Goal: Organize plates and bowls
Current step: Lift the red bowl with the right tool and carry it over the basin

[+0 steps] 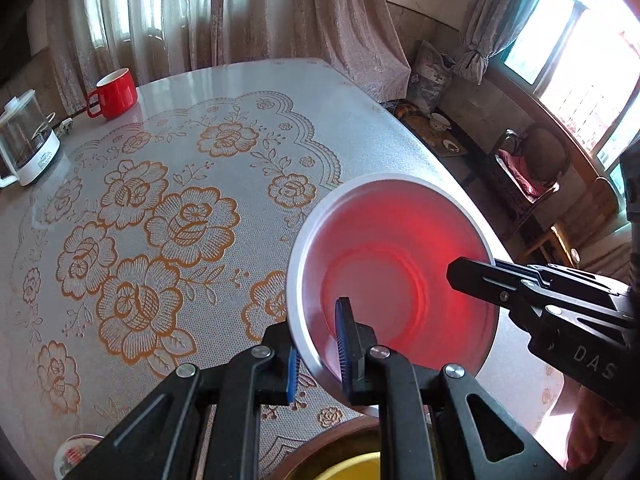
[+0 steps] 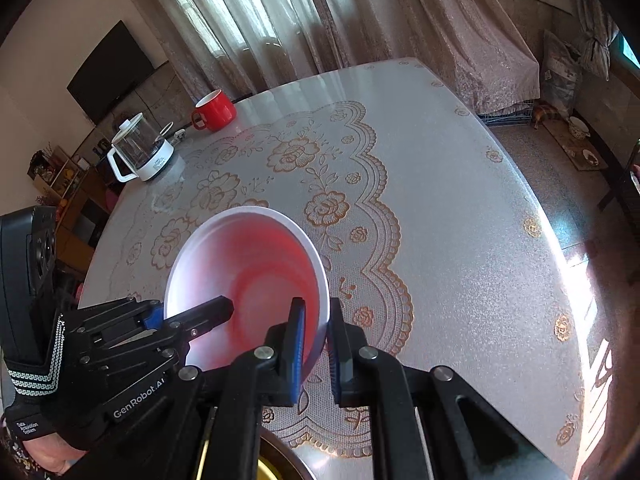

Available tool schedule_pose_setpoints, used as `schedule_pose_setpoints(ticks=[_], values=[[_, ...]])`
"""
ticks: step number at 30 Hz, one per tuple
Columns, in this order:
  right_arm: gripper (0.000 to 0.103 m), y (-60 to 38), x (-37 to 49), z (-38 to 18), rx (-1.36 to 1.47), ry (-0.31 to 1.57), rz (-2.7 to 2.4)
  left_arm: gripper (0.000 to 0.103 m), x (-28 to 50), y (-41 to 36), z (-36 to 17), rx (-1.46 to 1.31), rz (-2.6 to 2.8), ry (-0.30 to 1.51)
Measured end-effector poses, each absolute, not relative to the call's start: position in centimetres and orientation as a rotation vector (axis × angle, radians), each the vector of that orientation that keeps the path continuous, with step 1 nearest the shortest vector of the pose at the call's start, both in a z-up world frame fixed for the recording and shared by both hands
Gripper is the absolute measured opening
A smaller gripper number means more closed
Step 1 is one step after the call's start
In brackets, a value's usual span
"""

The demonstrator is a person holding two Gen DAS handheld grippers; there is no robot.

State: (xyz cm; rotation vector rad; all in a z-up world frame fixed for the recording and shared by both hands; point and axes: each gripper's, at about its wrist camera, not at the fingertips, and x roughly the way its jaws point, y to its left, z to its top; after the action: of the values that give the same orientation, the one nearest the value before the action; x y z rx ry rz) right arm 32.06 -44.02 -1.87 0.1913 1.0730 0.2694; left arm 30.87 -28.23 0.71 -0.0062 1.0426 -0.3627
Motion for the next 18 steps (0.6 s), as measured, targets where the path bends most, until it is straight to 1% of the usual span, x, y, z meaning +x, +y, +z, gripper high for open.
schedule_pose_setpoints(ticks=[7,18], values=[[0.009,-43.6,27.1,-0.6,0.198,1.041,0.207,0.016,26.6,-28.1,1.3,0.011,-0.427,1.033],[0.009,-43.1,20.5,-0.5,0.256,1.031,0.143,0.016,21.5,-26.8,1.1,0.031,-0.533,1.047]])
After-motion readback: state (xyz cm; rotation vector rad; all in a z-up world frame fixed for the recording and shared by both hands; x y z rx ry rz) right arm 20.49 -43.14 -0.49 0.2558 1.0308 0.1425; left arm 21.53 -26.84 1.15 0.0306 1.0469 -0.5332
